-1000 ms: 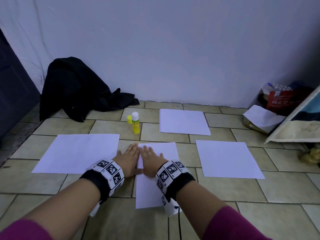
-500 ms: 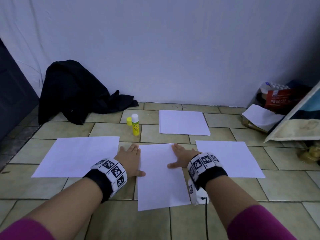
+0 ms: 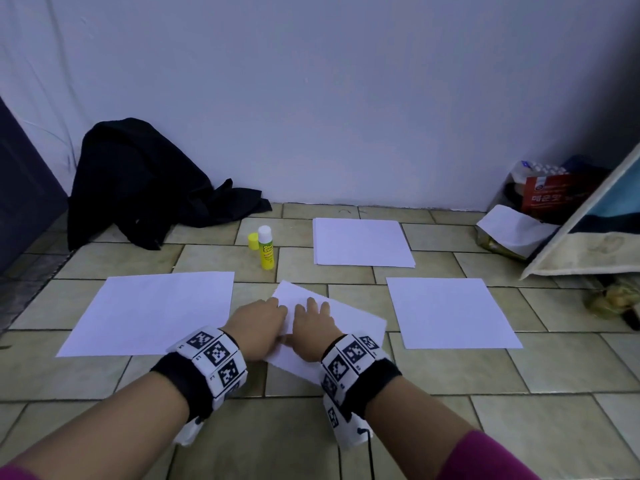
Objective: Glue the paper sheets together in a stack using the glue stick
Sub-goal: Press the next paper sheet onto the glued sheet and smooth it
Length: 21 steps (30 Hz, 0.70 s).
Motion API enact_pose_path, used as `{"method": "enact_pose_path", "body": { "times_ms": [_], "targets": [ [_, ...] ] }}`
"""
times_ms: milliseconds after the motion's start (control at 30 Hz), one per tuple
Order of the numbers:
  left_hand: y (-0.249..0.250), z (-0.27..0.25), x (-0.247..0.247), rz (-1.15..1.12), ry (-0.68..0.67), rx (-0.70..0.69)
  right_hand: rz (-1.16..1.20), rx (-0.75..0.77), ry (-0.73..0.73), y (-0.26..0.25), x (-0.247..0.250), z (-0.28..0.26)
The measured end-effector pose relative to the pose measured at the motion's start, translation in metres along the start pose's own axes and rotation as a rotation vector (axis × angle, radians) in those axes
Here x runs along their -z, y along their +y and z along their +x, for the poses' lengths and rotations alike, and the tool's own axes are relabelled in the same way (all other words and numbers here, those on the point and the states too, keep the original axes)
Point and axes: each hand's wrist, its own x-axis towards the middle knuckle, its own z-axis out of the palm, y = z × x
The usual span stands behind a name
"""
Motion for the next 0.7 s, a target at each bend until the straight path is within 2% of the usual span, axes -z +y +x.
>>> {"method": "enact_pose_path", "body": {
  "times_ms": [100, 167, 300, 433, 533, 700],
  "targets": [
    [-0.012, -0.004, 0.002, -0.136, 0.003, 0.017, 0.029, 0.115, -0.076, 0.001, 0.011, 0.001],
    [-0.018, -0.002, -0.001, -0.132, -0.023, 0.063, -0.001, 0.154, -0.099, 0.001, 0.019, -0.002],
    [-0.022, 0.004, -0.008, -0.124, -0.25, 0.159, -0.025, 0.212, -0.137, -0.008, 0.032, -0.006],
    [-0.025, 0.007, -0.009, -0.021, -0.283, 0.156, -0.02, 0.309, -0.216, -0.02, 0.034, -0.005],
    [-0.023, 0.006, -0.007, 0.073, -0.282, 0.182, -0.084, 0.263, -0.265, -0.007, 0.034, -0.001],
    [-0.023, 0.004, -0.004, 0.072, -0.306, 0.175, -0.062, 0.121, -0.289, 0.055, 0.045, -0.007]
  ]
}}
